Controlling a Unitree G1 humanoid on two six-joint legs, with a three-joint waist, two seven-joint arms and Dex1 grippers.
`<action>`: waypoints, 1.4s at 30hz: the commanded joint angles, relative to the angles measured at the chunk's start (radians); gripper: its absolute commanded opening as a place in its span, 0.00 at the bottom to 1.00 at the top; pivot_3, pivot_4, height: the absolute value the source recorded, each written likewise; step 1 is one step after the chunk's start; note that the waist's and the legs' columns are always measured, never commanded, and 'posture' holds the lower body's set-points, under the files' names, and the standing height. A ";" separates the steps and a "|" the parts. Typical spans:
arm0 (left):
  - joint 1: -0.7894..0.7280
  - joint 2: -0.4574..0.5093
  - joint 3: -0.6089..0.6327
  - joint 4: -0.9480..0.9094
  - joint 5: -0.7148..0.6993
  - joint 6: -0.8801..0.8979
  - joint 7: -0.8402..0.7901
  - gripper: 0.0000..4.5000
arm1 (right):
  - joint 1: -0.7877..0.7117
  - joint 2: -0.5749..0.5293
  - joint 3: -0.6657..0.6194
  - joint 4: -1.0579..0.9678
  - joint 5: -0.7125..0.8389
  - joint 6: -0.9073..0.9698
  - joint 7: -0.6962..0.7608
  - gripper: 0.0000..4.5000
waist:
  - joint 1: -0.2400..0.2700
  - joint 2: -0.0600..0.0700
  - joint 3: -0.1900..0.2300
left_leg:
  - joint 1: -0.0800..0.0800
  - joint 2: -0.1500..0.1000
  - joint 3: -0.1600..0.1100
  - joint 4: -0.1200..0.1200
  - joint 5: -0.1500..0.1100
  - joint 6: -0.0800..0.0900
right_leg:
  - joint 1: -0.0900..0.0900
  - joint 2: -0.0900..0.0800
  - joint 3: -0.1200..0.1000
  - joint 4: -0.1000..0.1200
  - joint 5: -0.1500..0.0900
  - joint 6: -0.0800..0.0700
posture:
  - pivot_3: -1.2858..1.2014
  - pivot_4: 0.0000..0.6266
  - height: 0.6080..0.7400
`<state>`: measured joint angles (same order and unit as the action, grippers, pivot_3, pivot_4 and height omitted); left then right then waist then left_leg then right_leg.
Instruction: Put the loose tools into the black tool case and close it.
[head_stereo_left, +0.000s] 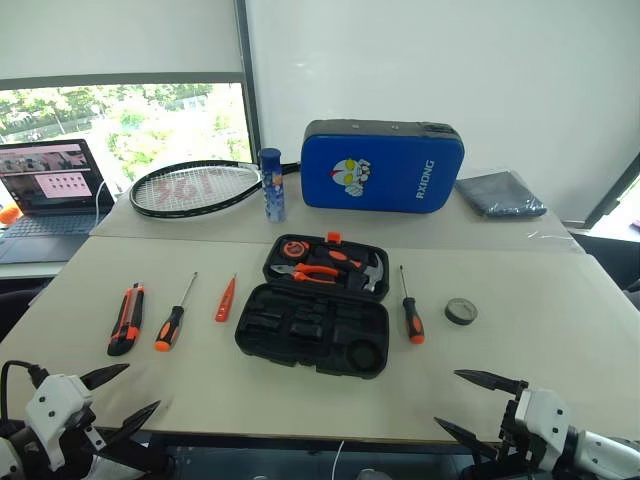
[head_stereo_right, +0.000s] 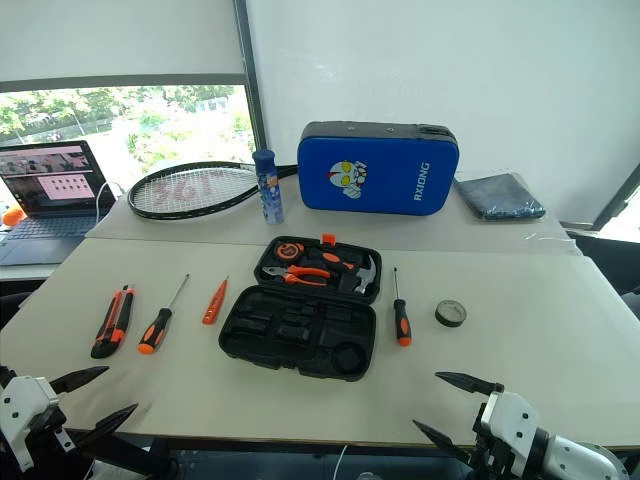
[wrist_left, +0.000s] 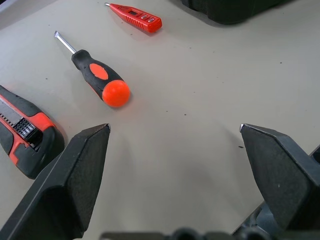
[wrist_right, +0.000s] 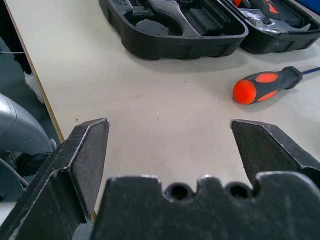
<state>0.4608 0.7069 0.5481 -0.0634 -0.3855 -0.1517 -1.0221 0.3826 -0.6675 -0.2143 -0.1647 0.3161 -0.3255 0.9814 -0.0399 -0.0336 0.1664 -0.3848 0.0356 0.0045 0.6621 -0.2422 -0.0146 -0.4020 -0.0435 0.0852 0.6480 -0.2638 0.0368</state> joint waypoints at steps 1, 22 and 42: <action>-0.009 -0.001 0.006 -0.008 -0.025 0.014 0.005 0.99 | -0.008 0.005 -0.003 -0.021 0.006 -0.012 -0.010 1.00 | 0.000 0.000 0.000 | 0.000 0.000 0.000 0.000 0.000 0.000 | 0.000 0.000 0.000 0.000 0.000 0.000 | 0.52 0.24 1.00; 0.063 0.057 0.264 -0.212 -0.411 0.882 0.342 0.99 | -0.241 0.138 0.101 -0.175 0.238 0.009 0.083 1.00 | 0.008 -0.005 -0.003 | 0.001 0.001 -0.001 0.000 0.000 0.000 | 0.000 0.000 -0.001 0.001 0.002 -0.003 | 0.52 0.24 1.00; -0.866 0.217 -0.327 -0.079 -0.347 1.539 0.745 0.99 | -0.209 0.148 0.117 -0.191 0.240 0.017 0.087 1.00 | 0.004 -0.007 -0.005 | 0.000 -0.001 -0.003 0.000 0.000 -0.001 | -0.003 0.000 -0.002 0.008 0.003 -0.007 | 0.52 0.24 1.00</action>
<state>-0.3819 0.9112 0.2441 -0.1770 -0.7832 1.3977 -0.2829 0.1720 -0.5192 -0.0866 -0.3263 0.5524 -0.3020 1.0771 -0.0360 -0.0408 0.1618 -0.3847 0.0344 0.0013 0.6619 -0.2426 -0.0154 -0.4051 -0.0430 0.0828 0.6560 -0.2607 0.0298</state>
